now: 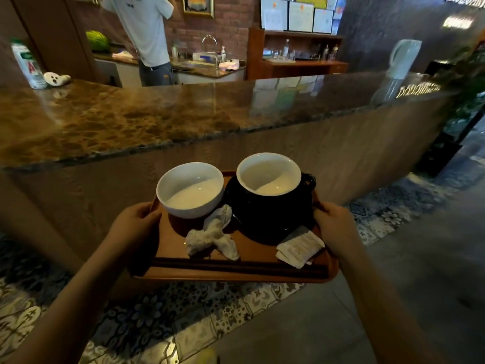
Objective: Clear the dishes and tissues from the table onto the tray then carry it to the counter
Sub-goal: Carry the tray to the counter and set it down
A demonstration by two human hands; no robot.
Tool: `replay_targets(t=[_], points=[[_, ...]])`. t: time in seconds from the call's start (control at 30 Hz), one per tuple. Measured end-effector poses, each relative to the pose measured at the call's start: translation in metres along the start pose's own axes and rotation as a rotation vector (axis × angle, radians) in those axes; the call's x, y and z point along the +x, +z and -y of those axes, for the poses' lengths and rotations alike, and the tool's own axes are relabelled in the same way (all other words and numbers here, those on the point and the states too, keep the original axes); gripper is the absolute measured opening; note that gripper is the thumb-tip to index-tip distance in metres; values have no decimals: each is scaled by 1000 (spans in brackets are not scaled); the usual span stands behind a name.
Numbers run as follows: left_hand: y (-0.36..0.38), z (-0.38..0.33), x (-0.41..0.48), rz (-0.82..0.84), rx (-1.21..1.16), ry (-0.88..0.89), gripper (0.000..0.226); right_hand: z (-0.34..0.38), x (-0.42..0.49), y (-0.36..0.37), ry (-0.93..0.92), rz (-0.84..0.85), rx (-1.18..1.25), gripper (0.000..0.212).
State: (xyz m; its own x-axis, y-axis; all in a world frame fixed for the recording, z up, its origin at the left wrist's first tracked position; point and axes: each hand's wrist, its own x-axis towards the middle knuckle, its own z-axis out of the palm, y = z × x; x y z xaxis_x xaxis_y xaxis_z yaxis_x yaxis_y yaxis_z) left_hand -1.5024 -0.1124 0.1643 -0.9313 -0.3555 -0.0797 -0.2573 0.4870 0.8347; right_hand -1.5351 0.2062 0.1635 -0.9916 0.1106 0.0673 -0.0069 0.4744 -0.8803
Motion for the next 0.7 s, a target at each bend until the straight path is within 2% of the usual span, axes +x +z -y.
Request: replay_targets(t=[0.17, 0.33, 0.5, 0.7], points=[[19, -14, 74, 26, -19, -32, 34, 1, 69, 17, 21, -23, 32, 23], [31, -33, 159, 10, -26, 10, 37, 5, 148, 40, 38, -56, 4, 34], [39, -49, 252, -4, -12, 59, 33, 18, 228, 64, 54, -97, 35, 35], [43, -67, 347, -14, 108, 122, 30, 28, 305, 87, 60, -111, 11, 24]])
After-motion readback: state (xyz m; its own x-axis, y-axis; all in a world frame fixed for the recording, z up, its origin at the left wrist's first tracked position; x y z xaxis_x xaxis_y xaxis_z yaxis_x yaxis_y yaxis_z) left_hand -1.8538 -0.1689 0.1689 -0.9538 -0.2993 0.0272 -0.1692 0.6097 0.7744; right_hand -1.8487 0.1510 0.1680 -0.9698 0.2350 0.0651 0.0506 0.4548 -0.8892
